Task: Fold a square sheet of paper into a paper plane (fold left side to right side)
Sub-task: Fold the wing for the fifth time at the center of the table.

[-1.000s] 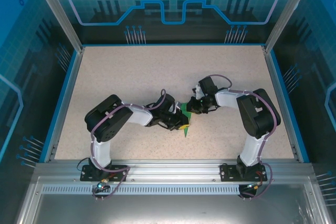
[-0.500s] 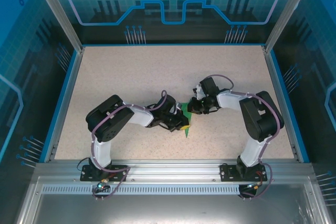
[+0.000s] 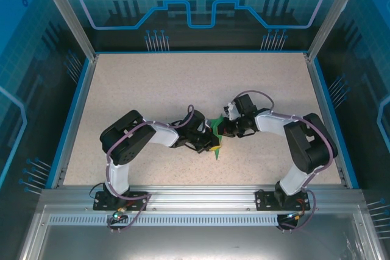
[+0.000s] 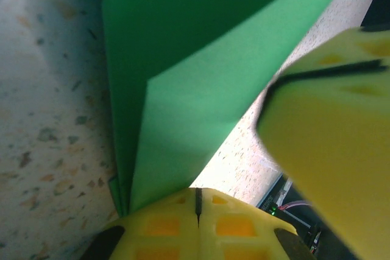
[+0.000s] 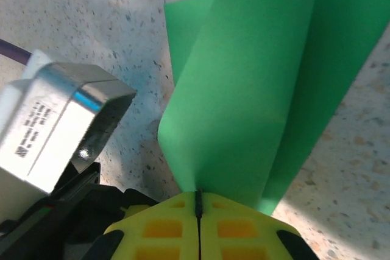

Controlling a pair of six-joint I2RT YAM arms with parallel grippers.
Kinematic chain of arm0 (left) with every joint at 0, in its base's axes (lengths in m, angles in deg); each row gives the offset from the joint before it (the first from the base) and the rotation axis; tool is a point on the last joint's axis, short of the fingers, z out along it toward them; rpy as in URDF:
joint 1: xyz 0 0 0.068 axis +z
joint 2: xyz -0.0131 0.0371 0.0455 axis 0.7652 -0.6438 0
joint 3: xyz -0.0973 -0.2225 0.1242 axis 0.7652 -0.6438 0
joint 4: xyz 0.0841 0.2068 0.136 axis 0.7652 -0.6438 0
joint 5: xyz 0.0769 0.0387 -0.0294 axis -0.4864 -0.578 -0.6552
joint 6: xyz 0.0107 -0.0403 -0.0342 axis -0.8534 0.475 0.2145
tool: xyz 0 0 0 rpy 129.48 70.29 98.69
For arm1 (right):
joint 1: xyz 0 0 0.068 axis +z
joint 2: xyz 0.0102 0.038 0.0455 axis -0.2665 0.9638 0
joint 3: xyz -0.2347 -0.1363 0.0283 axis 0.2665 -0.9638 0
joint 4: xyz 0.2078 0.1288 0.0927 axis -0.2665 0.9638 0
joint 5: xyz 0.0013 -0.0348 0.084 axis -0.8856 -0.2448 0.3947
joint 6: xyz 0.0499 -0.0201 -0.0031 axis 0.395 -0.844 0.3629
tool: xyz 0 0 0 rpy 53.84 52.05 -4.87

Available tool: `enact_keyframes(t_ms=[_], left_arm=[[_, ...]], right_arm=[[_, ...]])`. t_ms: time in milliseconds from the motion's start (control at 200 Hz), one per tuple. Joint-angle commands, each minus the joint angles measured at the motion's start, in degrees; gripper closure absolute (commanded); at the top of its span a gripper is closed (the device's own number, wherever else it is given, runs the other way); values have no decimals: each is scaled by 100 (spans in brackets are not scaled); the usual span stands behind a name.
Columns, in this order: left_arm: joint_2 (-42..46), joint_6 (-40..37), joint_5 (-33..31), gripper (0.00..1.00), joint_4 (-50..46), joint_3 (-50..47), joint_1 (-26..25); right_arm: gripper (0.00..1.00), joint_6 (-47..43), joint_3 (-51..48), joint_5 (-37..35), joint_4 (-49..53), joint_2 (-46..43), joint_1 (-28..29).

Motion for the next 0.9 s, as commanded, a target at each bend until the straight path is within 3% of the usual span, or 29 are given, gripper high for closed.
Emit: enact_keyframes(t_ms=[0,375,895], left_arm=[[-302,86,-196,97,-881,-83,-127],[-314,94,-216,98,-1002,-65,-125],[-379,135,-181,100,-966,-90,-114]], right_arm=[[93,54,-14,130,-134,223,120],[94,-394,402,-666,380,606,91],[94,-672,777,-909,295,837,-253]])
